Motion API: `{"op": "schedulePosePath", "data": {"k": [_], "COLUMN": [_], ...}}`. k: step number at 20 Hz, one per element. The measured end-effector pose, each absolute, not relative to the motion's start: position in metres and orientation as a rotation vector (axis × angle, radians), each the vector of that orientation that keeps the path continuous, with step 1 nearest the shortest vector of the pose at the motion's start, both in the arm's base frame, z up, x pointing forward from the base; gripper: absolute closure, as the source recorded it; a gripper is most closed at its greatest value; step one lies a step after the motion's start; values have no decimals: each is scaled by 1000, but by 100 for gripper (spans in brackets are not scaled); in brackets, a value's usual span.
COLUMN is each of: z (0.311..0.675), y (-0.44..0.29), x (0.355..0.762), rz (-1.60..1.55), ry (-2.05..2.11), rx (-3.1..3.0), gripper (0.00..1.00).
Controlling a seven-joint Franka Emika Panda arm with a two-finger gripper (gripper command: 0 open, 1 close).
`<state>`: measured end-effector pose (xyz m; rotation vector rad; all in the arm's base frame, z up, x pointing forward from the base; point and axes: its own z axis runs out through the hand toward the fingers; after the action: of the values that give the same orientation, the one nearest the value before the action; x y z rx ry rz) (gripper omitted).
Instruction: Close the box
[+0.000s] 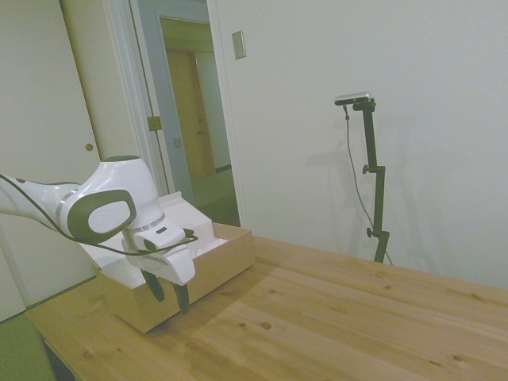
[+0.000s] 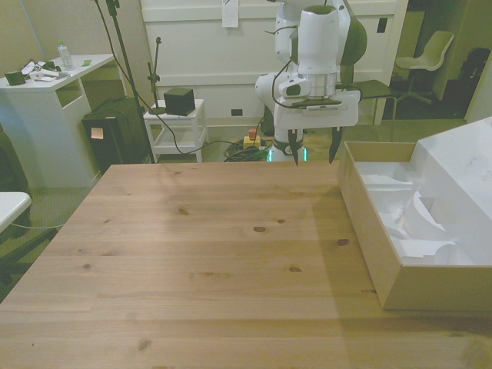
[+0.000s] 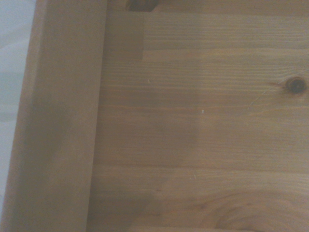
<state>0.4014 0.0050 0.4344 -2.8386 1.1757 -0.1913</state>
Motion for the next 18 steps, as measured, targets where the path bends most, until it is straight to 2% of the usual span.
{"op": "schedulePosePath", "data": {"k": [4, 12, 15, 18], "z": [438, 536, 566, 579], "y": [11, 87, 94, 76], "x": [403, 385, 382, 373], "rz": [-199, -369, -422, -443], "ry": [1155, 1063, 1036, 1030], "rx": [-2849, -2836, -2816, -2797], "gripper": [0, 0, 0, 0]}}
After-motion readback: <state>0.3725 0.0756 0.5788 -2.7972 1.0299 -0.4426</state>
